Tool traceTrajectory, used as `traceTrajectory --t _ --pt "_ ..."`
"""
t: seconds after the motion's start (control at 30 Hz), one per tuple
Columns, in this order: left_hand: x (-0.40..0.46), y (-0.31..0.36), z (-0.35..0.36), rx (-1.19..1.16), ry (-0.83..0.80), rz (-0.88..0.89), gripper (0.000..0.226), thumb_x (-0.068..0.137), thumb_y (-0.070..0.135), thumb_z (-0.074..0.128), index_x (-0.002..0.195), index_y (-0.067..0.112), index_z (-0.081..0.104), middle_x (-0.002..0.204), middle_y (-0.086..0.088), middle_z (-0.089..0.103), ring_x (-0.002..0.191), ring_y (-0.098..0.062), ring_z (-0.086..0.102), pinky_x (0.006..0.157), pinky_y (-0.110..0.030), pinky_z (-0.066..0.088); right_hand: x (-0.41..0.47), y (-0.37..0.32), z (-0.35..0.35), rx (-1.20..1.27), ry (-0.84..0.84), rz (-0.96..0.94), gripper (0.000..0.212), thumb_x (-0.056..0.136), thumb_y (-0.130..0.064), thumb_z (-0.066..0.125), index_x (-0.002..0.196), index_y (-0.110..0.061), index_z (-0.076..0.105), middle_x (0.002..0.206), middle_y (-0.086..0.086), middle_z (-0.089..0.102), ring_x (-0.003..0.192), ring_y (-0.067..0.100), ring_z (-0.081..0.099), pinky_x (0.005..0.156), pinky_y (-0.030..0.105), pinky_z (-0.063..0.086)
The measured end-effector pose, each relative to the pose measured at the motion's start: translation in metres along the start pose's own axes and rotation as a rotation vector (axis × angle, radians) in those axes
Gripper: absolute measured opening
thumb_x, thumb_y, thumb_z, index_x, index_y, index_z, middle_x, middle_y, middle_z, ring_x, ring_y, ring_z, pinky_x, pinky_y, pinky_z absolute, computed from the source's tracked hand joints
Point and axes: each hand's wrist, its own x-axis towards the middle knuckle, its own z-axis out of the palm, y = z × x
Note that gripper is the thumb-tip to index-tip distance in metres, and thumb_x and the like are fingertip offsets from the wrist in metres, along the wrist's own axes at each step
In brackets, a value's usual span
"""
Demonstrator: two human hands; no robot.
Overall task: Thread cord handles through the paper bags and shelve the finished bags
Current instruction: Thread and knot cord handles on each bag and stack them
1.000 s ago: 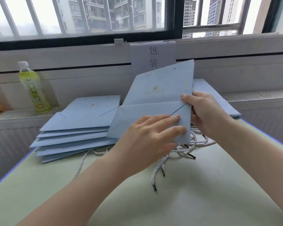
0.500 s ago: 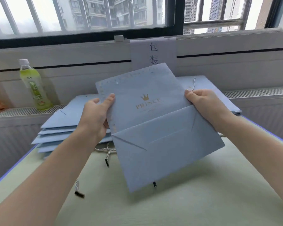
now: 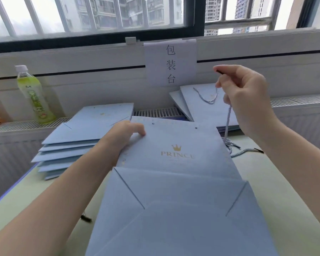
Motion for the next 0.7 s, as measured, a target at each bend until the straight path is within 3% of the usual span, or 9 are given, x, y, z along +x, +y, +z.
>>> traceTrajectory --t 0.07,0.1,0.17,0.2,0.3,0.47,0.5,0.6,0.7 --pt "-0.002 -0.004 0.009 0.039 -0.042 0.026 0.003 0.083 0.003 0.055 0.082 0.006 0.053 0.072 -0.01 0.052 0.043 -0.017 0.054 0.04 -0.015 0.04 -0.007 -0.009 0.007 0.095 -0.098 -0.014 0.02 0.095 -0.004 0.051 0.104 -0.017 0.064 0.073 -0.007 0.066 0.055 0.014 0.04 0.052 0.022 0.035" --pt "-0.001 -0.008 0.012 0.058 -0.08 0.033 0.012 0.084 0.003 0.054 0.095 0.005 0.055 0.083 -0.011 0.054 0.054 -0.019 0.059 0.046 -0.017 0.047 -0.011 -0.013 0.011 0.136 -0.146 -0.012 0.017 0.094 -0.005 0.053 0.103 -0.016 0.063 0.073 -0.006 0.069 0.054 0.015 0.038 0.051 0.022 0.033" --pt "0.002 -0.014 0.017 0.116 -0.143 -0.002 0.045 0.083 0.007 0.057 0.125 0.018 0.047 0.109 -0.012 0.054 0.086 -0.029 0.064 0.073 -0.035 0.057 -0.019 -0.016 0.021 0.216 -0.23 0.004 0.01 0.093 -0.005 0.055 0.099 -0.012 0.06 0.075 -0.002 0.071 0.048 0.011 0.036 0.049 0.018 0.032" --pt "0.001 -0.015 0.018 0.155 -0.154 -0.026 0.05 0.083 0.009 0.058 0.129 0.024 0.045 0.112 -0.014 0.055 0.09 -0.032 0.064 0.078 -0.041 0.057 -0.023 -0.017 0.025 0.245 -0.274 0.023 0.007 0.092 -0.004 0.056 0.094 -0.01 0.059 0.075 0.0 0.071 0.046 0.009 0.037 0.048 0.017 0.032" --pt "-0.002 -0.016 0.019 0.212 -0.163 -0.021 0.023 0.088 0.012 0.055 0.111 0.018 0.055 0.086 -0.009 0.058 0.062 -0.019 0.057 0.052 -0.024 0.05 -0.034 -0.007 0.036 0.124 -0.435 0.072 0.009 0.091 -0.002 0.057 0.087 -0.01 0.06 0.074 0.005 0.07 0.048 0.002 0.048 0.05 0.012 0.036" --pt "-0.002 -0.021 0.025 0.504 -0.052 0.235 0.007 0.09 0.024 0.057 0.088 0.02 0.061 0.068 -0.003 0.052 0.059 -0.017 0.051 0.052 -0.022 0.039 -0.054 0.027 0.049 -0.442 -0.585 -0.034 0.005 0.088 -0.013 0.062 0.09 -0.014 0.066 0.071 -0.015 0.057 0.063 -0.005 0.051 0.063 0.01 0.039" --pt "-0.004 -0.021 0.029 0.571 -0.048 0.272 0.008 0.091 0.026 0.056 0.092 0.021 0.062 0.071 -0.006 0.053 0.065 -0.022 0.056 0.051 -0.024 0.038 -0.056 0.031 0.05 -0.507 -0.608 -0.063 0.006 0.088 -0.015 0.061 0.091 -0.014 0.066 0.072 -0.014 0.056 0.066 -0.002 0.05 0.065 0.013 0.039" --pt "-0.009 -0.024 0.034 0.67 -0.065 0.351 0.022 0.093 0.03 0.055 0.112 0.023 0.063 0.103 0.01 0.05 0.107 -0.028 0.054 0.073 -0.03 0.039 -0.058 0.031 0.05 -0.587 -0.622 -0.106 0.008 0.087 -0.013 0.057 0.089 -0.011 0.064 0.071 -0.011 0.053 0.068 0.008 0.046 0.066 0.024 0.036" --pt "-0.007 -0.024 0.031 0.567 -0.08 0.404 0.022 0.093 0.021 0.056 0.113 0.021 0.066 0.103 0.006 0.051 0.096 -0.023 0.051 0.076 -0.032 0.035 -0.056 0.028 0.049 -0.584 -0.622 -0.104 0.004 0.085 -0.012 0.057 0.084 -0.011 0.06 0.067 -0.013 0.05 0.063 0.004 0.046 0.061 0.021 0.033"
